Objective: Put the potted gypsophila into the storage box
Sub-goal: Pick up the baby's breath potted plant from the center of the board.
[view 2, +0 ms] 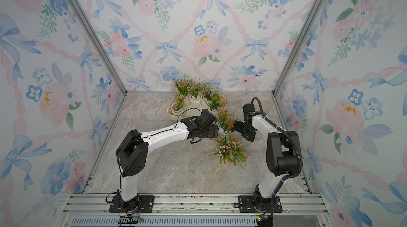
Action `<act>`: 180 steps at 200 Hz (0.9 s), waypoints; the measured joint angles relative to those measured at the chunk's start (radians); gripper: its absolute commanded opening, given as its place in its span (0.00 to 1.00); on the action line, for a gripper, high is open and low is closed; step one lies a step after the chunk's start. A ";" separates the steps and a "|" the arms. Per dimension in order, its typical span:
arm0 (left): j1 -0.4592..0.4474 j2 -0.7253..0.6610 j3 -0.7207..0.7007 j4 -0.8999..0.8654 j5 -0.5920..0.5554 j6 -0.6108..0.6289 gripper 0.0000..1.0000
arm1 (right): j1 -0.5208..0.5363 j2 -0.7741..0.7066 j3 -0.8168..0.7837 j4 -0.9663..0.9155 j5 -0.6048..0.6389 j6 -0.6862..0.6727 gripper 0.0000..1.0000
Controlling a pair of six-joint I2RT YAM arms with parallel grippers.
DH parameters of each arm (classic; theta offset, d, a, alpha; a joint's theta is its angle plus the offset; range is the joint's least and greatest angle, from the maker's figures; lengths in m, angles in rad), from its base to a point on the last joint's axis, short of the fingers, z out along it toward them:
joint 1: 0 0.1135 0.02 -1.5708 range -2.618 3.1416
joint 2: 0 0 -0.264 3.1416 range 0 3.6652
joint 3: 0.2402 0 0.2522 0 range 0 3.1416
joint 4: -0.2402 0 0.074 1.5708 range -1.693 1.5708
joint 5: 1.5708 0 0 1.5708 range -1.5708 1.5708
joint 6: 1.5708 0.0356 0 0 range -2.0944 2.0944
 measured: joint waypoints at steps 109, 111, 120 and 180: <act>-0.001 0.079 0.089 0.003 -0.013 -0.040 0.87 | 0.028 -0.018 -0.040 0.010 -0.027 -0.024 0.97; -0.001 0.079 0.089 0.003 -0.013 -0.040 0.87 | 0.028 -0.021 -0.042 0.010 -0.027 -0.024 0.97; 0.001 0.083 0.089 0.003 -0.016 -0.041 0.87 | 0.028 -0.031 -0.047 0.008 -0.027 -0.029 0.97; 0.021 0.092 0.114 0.003 -0.025 -0.044 0.83 | 0.028 -0.085 -0.069 -0.002 -0.024 -0.040 0.97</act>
